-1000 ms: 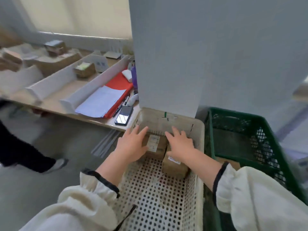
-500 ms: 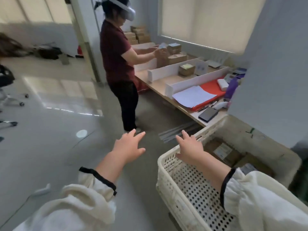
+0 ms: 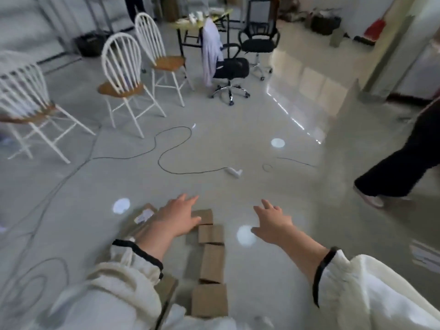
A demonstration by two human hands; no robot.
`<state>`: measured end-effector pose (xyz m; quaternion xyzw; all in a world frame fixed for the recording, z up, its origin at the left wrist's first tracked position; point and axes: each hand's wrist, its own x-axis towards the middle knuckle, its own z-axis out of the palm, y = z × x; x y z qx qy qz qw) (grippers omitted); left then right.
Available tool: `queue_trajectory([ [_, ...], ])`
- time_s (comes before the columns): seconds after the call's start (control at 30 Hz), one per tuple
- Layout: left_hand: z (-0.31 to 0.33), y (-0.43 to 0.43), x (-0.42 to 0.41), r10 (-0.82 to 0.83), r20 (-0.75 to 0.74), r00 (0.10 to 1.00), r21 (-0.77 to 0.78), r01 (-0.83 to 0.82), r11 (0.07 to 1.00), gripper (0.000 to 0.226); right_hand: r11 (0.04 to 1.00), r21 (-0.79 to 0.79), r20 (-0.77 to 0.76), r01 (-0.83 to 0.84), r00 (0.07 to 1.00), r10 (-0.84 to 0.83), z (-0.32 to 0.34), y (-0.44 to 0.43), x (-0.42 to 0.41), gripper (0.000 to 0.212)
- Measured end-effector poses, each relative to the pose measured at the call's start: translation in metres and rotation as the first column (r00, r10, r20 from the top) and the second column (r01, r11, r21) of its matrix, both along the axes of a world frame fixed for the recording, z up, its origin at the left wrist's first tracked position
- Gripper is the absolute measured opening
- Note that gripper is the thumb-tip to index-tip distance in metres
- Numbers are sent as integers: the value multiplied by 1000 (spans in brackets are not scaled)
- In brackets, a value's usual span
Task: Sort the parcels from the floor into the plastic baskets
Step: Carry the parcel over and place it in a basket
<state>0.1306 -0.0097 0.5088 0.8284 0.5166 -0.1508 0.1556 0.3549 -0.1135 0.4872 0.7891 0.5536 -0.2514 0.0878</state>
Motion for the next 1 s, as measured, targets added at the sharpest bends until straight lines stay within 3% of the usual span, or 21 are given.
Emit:
queue_trajectory([
  [0.2, -67, -8, -50, 259, 12, 966, -106, -257, 961, 71, 960, -131, -11, -249, 968, 250, -55, 50, -33, 55],
  [0.37, -167, 11, -35, 314, 9, 949, -197, -306, 932, 67, 948, -176, -3, -265, 963, 269, -147, 88, -39, 47],
  [0.57, -356, 40, -20, 370, 28, 928, -255, -352, 901, 64, 943, -222, -25, -249, 968, 250, -328, 120, -47, 44],
  [0.8, -636, 69, 3, 310, 74, 948, -253, -283, 925, 68, 959, -232, -46, -164, 986, 158, -599, 150, -24, 34],
  [1.0, -759, 115, 23, 218, 104, 970, -226, -190, 955, 76, 974, -135, -49, -183, 983, 178, -722, 191, -21, 24],
])
